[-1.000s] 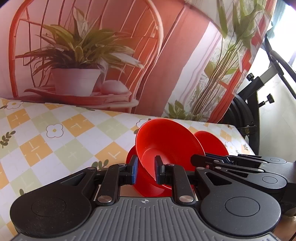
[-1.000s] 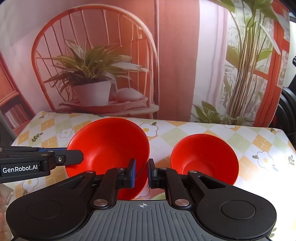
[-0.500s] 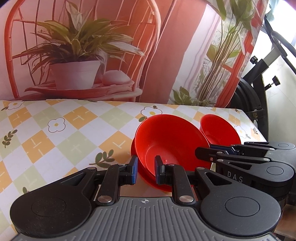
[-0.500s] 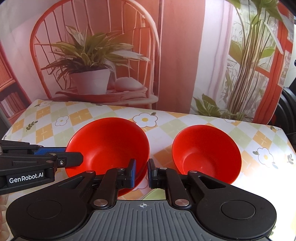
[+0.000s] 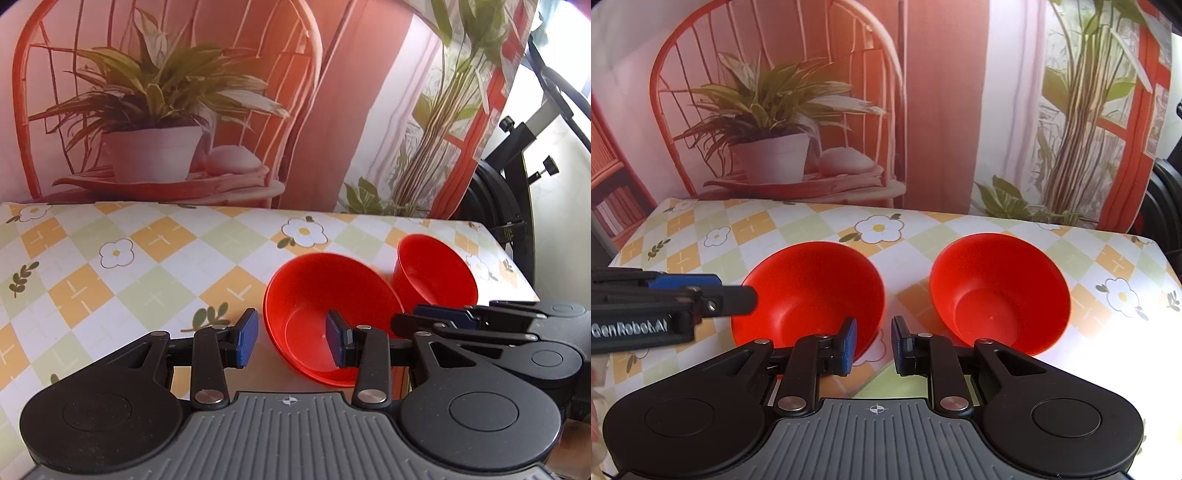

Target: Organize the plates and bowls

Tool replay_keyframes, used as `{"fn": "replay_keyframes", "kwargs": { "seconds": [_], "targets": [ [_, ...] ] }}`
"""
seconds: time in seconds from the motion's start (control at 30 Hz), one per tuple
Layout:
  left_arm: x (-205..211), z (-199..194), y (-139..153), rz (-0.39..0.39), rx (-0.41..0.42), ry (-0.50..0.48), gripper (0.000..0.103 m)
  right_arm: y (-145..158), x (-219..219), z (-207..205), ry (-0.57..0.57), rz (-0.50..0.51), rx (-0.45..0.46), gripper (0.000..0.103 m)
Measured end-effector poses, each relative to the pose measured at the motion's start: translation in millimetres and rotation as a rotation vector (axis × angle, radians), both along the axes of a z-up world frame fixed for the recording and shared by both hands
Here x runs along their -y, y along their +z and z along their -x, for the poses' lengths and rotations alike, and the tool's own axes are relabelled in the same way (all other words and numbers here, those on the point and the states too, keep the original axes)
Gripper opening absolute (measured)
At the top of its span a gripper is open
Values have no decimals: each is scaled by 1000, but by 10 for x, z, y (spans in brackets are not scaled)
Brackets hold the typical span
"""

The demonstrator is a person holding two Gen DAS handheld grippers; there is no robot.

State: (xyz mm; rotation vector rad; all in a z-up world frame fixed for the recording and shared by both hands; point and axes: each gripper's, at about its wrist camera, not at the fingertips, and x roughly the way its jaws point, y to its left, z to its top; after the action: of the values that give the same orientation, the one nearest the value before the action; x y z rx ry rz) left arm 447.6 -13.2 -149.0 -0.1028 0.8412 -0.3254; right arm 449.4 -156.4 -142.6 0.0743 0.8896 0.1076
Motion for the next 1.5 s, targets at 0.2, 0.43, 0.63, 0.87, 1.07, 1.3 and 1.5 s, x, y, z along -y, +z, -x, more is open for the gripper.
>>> {"fn": "replay_keyframes", "kwargs": {
  "seconds": [0.2, 0.43, 0.63, 0.87, 1.07, 1.3, 1.5],
  "targets": [
    [-1, -76, 170, 27, 22, 17, 42, 175, 400, 54, -35, -27, 51, 19],
    [384, -236, 347, 32, 42, -52, 42, 250, 1044, -7, -105, -19, 86, 26],
    [869, -380, 291, 48, 26, -113, 42, 73, 1422, -51, -164, -60, 84, 27],
    [1301, -555, 32, -1, -42, -155, 42, -150, 1487, -76, -185, -105, 60, 27],
    [1428, -664, -117, -55, -72, -149, 42, -257, 1524, -112, -208, -125, 31, 25],
    [1502, -702, -214, -79, -104, -150, 42, -317, 1494, -127, -197, -133, 22, 22],
    [1513, -687, -234, -68, -116, -145, 35, -316, 1469, -141, -182, -129, 17, 13]
  ]
}}
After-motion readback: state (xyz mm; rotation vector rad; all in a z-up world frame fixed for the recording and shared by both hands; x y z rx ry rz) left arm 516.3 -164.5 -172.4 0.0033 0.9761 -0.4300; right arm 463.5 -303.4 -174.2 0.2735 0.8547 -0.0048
